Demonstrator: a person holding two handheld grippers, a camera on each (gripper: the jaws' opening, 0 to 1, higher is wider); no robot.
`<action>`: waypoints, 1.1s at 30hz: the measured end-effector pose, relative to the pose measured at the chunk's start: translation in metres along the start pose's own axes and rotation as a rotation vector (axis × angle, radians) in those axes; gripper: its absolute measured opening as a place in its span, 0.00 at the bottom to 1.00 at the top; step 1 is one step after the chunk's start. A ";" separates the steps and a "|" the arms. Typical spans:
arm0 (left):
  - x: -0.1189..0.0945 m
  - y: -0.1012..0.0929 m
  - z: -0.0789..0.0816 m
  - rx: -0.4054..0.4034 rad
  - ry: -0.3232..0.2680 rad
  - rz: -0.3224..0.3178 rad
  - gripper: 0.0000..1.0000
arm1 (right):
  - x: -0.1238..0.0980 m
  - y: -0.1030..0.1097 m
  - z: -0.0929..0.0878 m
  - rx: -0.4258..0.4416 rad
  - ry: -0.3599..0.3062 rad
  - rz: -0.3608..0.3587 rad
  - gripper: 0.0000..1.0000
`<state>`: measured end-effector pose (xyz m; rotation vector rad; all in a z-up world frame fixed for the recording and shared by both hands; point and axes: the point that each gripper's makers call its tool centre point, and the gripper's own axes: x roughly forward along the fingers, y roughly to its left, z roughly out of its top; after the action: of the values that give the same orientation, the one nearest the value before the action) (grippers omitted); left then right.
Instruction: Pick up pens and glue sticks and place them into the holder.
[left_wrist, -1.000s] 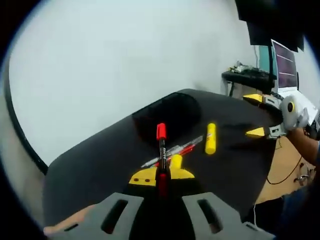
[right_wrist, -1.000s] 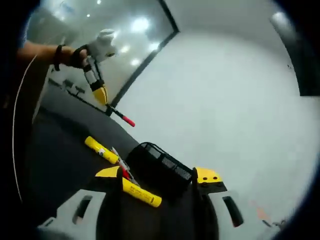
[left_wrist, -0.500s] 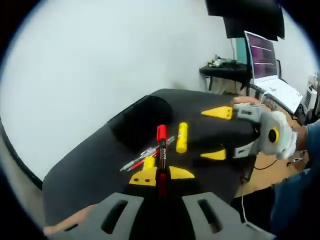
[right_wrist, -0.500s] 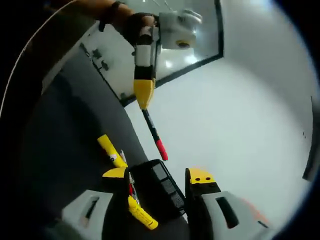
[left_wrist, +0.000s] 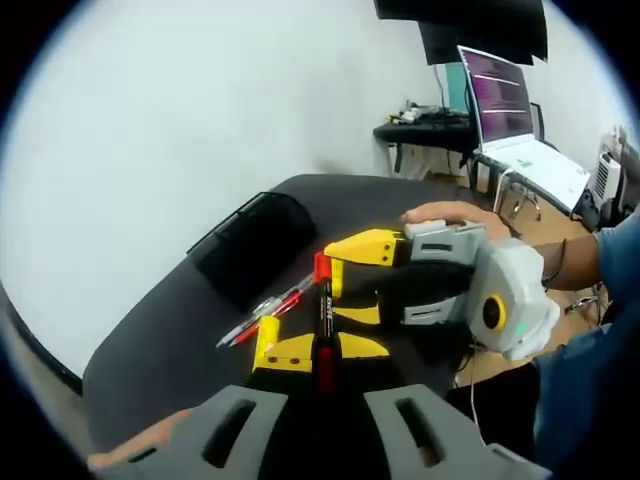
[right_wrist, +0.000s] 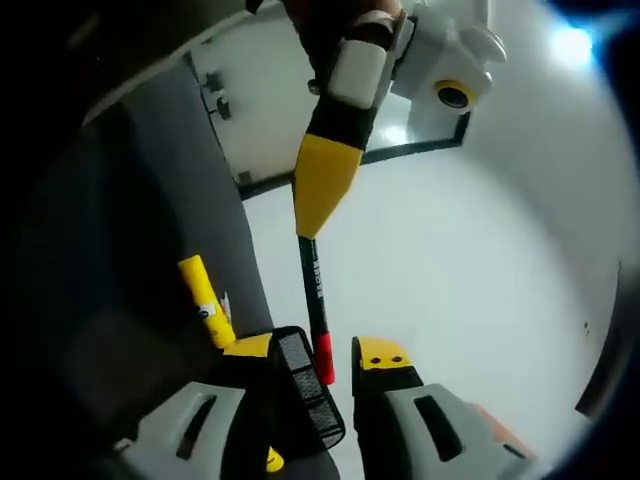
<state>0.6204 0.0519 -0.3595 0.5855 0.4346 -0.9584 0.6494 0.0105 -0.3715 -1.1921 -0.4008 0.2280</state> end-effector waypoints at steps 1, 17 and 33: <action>0.000 -0.001 0.000 0.007 0.003 0.002 0.06 | 0.000 0.001 -0.001 -0.010 0.004 0.000 0.24; 0.001 -0.009 0.000 0.032 0.014 -0.015 0.06 | -0.004 -0.003 -0.009 -0.064 0.029 -0.042 0.06; -0.017 0.005 0.039 -0.052 -0.316 0.002 0.32 | -0.015 -0.016 -0.016 0.451 0.060 -0.021 0.05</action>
<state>0.6197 0.0404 -0.3184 0.3780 0.1758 -1.0149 0.6424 -0.0146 -0.3644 -0.7488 -0.2893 0.2480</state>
